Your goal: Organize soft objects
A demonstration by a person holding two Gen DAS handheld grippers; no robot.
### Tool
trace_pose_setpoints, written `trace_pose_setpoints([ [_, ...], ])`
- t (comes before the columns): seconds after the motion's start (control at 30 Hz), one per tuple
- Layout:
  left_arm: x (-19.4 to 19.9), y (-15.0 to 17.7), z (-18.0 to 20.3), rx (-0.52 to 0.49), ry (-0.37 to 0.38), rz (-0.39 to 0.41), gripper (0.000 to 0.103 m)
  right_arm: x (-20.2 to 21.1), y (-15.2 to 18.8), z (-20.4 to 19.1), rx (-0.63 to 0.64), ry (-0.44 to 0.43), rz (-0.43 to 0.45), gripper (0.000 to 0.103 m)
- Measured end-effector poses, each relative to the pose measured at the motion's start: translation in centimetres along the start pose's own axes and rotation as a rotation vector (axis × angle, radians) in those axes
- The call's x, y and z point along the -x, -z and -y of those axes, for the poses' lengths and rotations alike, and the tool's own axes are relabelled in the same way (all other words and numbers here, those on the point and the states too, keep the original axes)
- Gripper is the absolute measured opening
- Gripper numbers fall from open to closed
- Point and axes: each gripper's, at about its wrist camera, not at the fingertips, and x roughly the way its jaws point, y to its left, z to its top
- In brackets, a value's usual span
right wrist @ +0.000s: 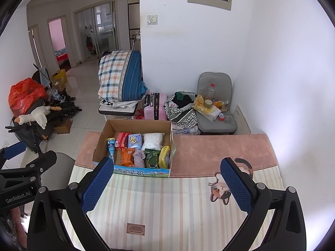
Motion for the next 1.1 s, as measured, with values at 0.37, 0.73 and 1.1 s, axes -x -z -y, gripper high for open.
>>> trace_pose_setpoints([
  [0.37,0.00,0.01,-0.10,-0.001,0.004,-0.004,0.101,0.08,-0.06,0.14,-0.001,0.002,0.002,0.103],
  [0.73,0.03,0.05,-0.17,-0.004,0.002,-0.005,0.101,0.09,-0.26,0.31,0.003,0.006,0.006,0.103],
  [1.1,0.04,0.10,-0.33,-0.005,0.004,-0.003,0.101,0.13,-0.23,0.39,0.006,0.011,0.008,0.103],
])
